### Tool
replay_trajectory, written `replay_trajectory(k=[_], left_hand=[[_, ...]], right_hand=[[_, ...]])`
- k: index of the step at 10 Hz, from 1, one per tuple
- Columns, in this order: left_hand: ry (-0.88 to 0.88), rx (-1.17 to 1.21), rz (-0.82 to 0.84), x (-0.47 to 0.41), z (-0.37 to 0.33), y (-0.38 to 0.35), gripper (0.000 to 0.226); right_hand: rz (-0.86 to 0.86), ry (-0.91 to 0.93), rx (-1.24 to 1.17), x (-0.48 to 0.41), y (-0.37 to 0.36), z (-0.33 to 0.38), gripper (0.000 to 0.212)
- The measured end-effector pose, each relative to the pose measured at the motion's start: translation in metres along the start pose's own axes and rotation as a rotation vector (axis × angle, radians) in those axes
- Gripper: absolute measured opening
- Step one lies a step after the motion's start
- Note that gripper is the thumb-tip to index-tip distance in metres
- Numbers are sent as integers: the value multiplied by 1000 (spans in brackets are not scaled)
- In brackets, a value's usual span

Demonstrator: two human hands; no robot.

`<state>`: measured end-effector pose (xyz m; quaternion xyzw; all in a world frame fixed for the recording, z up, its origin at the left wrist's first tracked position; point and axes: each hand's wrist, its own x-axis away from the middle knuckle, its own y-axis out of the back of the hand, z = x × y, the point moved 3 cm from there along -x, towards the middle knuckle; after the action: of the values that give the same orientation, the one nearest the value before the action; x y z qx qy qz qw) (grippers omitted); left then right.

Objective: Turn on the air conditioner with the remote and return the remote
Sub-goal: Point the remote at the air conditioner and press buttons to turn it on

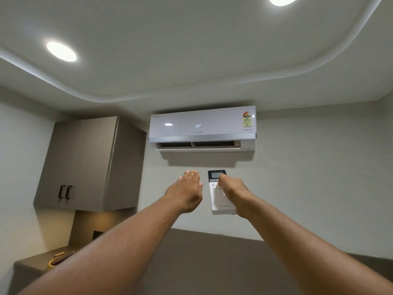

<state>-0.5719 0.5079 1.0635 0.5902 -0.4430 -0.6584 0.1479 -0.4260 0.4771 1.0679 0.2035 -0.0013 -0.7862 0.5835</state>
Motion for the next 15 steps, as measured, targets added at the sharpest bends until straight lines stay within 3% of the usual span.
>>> replay_trajectory(k=[6,10,12,15], left_hand=[[-16,34,-11,-5,5,-5,57],[-178,162,-28,-34,-41,-28,56],[-300,272,-14,-50,-108,-50,56],[-544,523,45,-44,-286,-76,56]], right_hand=[[-35,-16,-12,-9,-3,-2,16],[-187,-37,9,-18,36,-12,24],[-352,-76,32,-6,106,-28,17],[-693,-185,173,72,272,-55,20]])
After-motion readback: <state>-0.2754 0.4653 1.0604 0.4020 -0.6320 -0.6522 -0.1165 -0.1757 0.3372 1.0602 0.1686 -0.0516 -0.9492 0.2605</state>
